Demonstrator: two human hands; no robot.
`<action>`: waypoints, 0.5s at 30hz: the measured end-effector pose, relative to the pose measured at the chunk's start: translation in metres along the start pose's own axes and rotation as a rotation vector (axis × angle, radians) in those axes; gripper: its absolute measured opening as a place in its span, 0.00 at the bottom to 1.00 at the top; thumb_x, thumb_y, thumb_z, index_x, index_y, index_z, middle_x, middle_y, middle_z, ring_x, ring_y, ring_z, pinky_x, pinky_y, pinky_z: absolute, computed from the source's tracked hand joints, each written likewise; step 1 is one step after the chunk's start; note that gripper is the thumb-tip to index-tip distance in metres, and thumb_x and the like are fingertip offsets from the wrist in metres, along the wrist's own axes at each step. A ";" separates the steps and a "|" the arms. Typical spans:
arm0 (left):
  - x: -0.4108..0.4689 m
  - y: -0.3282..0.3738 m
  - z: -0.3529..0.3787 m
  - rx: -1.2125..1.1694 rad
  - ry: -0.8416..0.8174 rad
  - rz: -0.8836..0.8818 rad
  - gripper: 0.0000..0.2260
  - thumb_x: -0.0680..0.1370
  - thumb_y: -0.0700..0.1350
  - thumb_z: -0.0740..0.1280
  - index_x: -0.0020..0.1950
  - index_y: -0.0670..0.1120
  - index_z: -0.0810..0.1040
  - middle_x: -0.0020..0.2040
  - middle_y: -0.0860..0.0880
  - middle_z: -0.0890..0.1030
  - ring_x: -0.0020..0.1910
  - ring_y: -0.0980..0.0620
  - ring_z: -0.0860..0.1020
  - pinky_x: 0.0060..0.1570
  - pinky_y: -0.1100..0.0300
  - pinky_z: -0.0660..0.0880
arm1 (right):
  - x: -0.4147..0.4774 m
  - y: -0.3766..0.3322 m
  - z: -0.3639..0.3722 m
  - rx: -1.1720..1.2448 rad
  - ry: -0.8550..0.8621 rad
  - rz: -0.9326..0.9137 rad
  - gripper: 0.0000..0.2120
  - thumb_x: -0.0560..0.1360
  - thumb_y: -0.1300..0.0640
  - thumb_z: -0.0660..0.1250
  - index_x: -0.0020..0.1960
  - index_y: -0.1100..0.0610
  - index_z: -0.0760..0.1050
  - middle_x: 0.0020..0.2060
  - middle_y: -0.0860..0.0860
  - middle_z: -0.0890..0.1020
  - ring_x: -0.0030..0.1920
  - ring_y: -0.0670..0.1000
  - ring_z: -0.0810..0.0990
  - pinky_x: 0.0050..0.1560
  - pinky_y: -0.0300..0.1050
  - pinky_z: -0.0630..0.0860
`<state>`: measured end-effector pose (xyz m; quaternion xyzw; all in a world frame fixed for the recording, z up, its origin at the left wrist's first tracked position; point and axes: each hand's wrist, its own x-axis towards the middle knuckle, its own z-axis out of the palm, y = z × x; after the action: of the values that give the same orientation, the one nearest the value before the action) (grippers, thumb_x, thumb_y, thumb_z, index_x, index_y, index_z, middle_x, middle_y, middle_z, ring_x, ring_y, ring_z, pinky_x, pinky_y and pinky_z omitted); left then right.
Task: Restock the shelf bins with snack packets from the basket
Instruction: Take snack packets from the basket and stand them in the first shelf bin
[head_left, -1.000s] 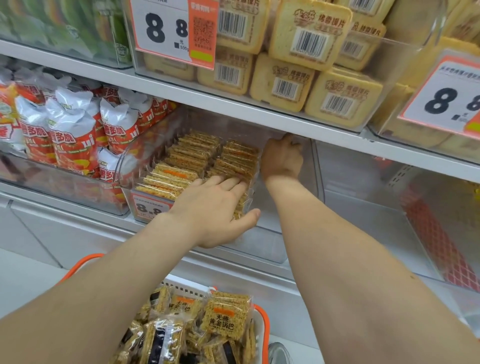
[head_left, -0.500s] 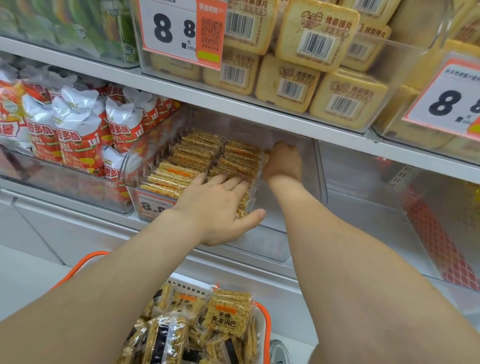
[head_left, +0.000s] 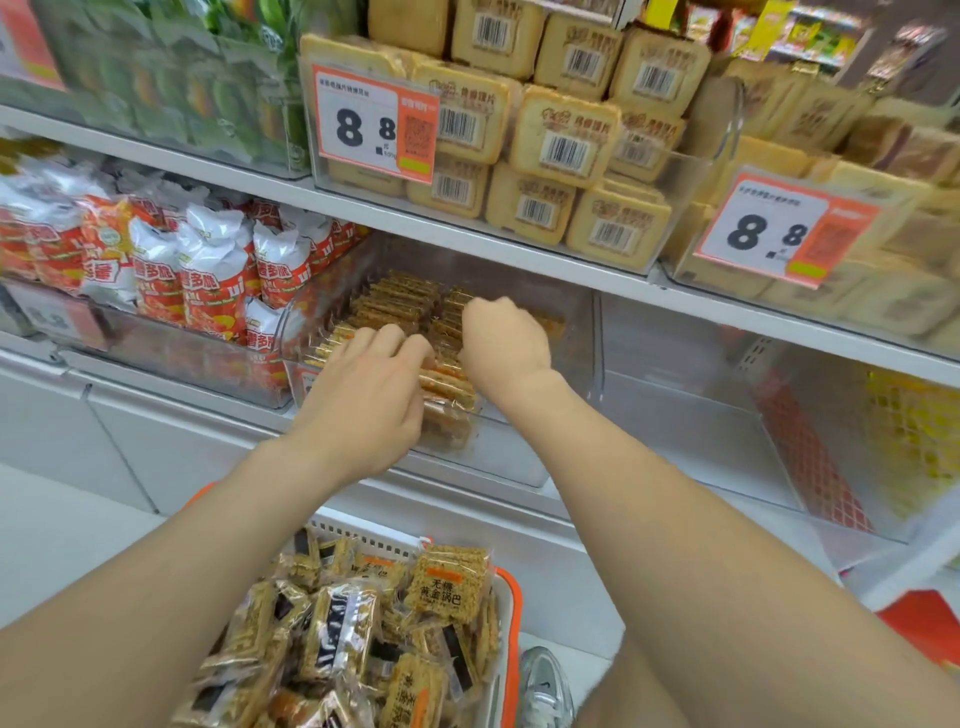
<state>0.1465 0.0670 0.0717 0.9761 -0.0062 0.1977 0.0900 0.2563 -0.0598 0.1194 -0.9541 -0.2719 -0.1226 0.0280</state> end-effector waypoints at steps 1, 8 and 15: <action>-0.008 0.000 -0.002 -0.006 0.028 -0.018 0.11 0.80 0.45 0.62 0.61 0.48 0.75 0.55 0.48 0.75 0.55 0.44 0.72 0.54 0.46 0.73 | -0.011 -0.007 -0.006 0.003 0.018 -0.042 0.09 0.78 0.65 0.64 0.56 0.60 0.79 0.53 0.59 0.82 0.54 0.63 0.83 0.46 0.53 0.76; -0.064 -0.002 -0.017 -0.013 -0.246 -0.065 0.05 0.77 0.48 0.60 0.42 0.53 0.70 0.40 0.48 0.80 0.40 0.41 0.79 0.39 0.48 0.78 | -0.100 -0.047 -0.030 0.027 -0.174 -0.284 0.07 0.78 0.58 0.65 0.55 0.56 0.78 0.52 0.58 0.82 0.53 0.63 0.83 0.43 0.50 0.72; -0.132 0.020 -0.004 0.046 -0.723 -0.132 0.10 0.80 0.46 0.59 0.43 0.49 0.78 0.43 0.47 0.81 0.44 0.44 0.80 0.47 0.49 0.80 | -0.172 -0.060 0.015 -0.038 -0.679 -0.404 0.12 0.77 0.65 0.65 0.38 0.56 0.67 0.36 0.52 0.71 0.34 0.54 0.73 0.32 0.45 0.71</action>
<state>0.0224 0.0451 0.0281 0.9830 0.0301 -0.1660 0.0724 0.0868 -0.0951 0.0618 -0.8679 -0.4459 0.1918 -0.1060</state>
